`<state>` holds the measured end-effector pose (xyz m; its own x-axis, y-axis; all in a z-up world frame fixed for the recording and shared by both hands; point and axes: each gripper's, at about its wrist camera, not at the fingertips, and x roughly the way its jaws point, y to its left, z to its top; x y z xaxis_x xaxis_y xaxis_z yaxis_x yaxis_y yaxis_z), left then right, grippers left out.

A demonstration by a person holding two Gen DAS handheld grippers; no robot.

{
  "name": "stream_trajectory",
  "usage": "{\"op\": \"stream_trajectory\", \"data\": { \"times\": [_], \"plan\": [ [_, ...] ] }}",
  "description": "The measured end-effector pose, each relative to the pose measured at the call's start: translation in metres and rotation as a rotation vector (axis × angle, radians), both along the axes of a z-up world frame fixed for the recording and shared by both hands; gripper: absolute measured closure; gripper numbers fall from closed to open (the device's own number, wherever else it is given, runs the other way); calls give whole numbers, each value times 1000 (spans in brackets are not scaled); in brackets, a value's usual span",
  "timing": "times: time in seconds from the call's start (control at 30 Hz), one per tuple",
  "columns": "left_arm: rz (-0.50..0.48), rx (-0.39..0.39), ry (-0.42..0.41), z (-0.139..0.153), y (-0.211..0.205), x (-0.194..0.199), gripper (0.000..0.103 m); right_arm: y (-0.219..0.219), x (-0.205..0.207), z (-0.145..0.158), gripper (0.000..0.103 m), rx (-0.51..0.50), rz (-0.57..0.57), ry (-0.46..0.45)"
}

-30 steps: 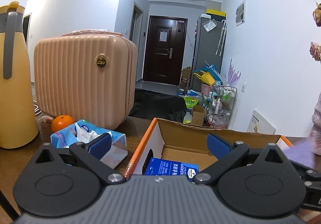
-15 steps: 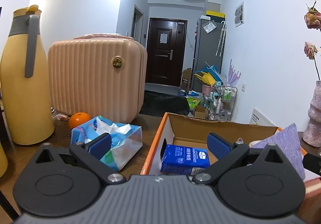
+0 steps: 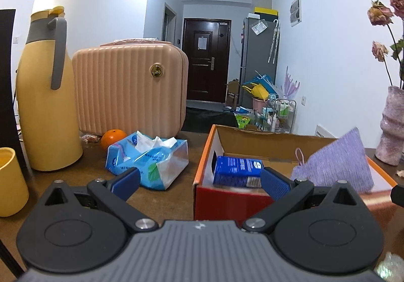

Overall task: Organize soft objects
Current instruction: 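Withdraw both grippers from the box back toward the remaining soft items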

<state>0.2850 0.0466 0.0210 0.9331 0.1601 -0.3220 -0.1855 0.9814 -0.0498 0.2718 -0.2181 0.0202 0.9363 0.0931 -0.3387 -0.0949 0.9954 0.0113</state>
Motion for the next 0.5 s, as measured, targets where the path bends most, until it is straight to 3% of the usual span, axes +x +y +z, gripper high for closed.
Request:
{"op": "stream_trajectory", "data": {
  "times": [0.5],
  "plan": [
    [-24, -10, 9, -2, 4, -55, 0, -14, -57, -5, 0, -18, 13, -25]
  ]
}}
